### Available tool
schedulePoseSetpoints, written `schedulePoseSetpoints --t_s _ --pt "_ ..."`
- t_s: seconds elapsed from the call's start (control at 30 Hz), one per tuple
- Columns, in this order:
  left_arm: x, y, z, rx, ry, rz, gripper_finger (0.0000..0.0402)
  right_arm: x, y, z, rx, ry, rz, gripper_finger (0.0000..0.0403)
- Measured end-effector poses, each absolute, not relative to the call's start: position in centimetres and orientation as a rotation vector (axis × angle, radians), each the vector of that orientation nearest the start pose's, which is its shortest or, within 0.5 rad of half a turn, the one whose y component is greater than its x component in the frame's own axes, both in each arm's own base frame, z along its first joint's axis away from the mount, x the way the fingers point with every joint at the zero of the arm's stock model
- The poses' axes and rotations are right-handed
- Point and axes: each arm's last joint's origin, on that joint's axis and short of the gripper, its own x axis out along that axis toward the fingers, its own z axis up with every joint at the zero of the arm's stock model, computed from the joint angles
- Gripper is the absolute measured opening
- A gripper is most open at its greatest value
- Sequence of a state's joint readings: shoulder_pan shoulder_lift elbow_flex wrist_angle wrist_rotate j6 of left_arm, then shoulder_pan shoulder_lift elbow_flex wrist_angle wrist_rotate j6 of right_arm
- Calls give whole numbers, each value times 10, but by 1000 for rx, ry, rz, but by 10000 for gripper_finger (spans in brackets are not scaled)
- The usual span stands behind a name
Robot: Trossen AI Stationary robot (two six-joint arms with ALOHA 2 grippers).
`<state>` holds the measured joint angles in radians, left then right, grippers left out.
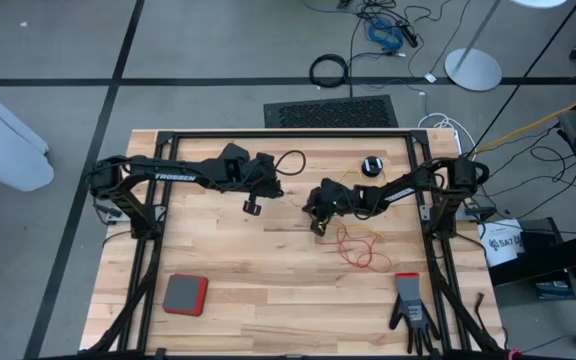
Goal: Coil cords
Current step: Coil the red wire on the spool
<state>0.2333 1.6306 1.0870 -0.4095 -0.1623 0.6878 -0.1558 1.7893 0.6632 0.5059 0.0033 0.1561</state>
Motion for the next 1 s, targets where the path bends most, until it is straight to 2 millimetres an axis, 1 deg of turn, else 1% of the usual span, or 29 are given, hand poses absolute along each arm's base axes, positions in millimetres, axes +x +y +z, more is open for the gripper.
schedulePoseSetpoints --t_s 0.1,0.23,0.4,0.47,0.57,0.63,0.73,1.0 --pt "322 82 213 594 1041 27 0 317 -46 118 234 516 -85 1" --pt "322 82 213 602 1047 41 0 324 -41 133 260 356 139 1" --pt "324 81 214 598 1026 35 0 326 -37 150 275 203 355 0" --pt "326 81 216 597 999 36 0 326 -35 154 279 169 407 0" --pt "329 79 218 595 952 26 0 327 -32 159 271 129 436 0" --pt "331 77 219 601 934 28 0 327 -31 158 276 138 440 0" --pt "331 77 219 607 939 32 0 326 -31 152 297 199 431 0" --pt "327 77 216 622 1005 55 0 318 -30 124 343 482 357 0"
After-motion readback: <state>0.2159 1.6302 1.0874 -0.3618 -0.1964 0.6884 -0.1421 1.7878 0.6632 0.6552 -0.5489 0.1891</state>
